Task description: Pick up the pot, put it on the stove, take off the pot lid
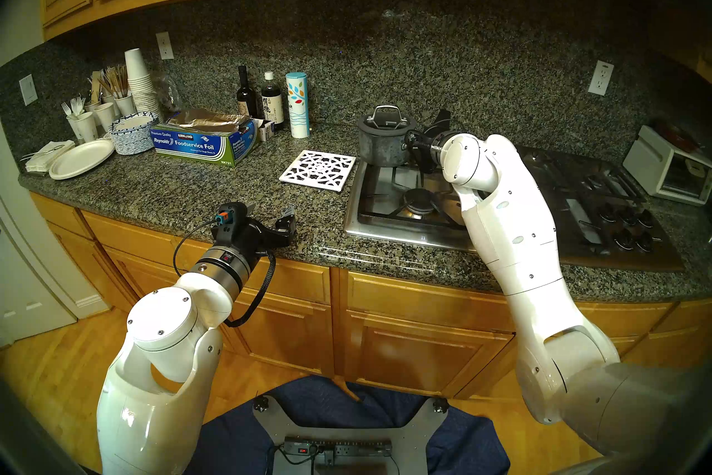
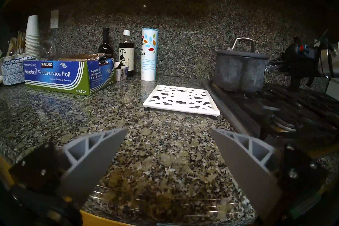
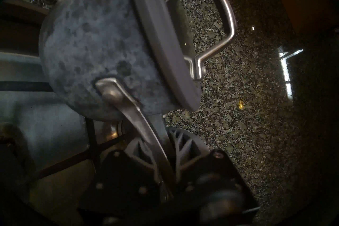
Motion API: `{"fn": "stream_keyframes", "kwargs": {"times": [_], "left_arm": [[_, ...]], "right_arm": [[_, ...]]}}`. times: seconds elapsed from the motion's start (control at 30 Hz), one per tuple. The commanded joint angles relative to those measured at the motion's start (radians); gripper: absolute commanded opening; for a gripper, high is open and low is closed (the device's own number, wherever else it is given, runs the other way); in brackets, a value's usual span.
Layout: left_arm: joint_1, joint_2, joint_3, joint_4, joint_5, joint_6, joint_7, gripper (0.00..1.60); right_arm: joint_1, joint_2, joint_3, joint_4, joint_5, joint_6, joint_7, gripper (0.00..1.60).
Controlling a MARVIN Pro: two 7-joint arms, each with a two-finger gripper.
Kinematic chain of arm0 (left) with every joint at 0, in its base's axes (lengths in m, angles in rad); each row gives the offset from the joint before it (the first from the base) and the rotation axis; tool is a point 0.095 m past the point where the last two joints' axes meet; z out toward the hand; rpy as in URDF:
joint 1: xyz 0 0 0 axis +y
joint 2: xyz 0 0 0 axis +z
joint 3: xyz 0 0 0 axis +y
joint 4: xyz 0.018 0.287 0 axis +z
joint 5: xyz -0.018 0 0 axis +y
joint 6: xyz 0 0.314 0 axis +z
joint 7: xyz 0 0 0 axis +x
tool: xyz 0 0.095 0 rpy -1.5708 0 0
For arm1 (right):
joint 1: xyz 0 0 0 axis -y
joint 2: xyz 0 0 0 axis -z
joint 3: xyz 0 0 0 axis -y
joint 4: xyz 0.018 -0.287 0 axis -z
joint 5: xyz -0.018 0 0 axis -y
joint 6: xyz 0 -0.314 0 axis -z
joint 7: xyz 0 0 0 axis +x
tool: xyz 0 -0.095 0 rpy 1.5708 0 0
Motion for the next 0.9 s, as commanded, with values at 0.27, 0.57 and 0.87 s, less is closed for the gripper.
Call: {"fn": "stream_keyframes", "kwargs": {"times": [0.27, 0.57, 0.87], "left_arm": [[-0.018, -0.002, -0.002, -0.024, 0.0, -0.008, -0.002, 1.6], [-0.018, -0.002, -0.003, -0.023, 0.001, -0.007, -0.005, 1.6], [-0.018, -0.002, -0.003, -0.02, 0.001, -0.005, -0.007, 1.6]], "right_arm": [[0.021, 0.0, 0.018, -0.143, -0.029, 0.03, -0.028, 0.0], [0.0, -0.002, 0.021, -0.179, -0.049, 0.06, -0.024, 0.0], [-0.016, -0.005, 0.026, -0.214, -0.064, 0.089, -0.023, 0.0]]}}
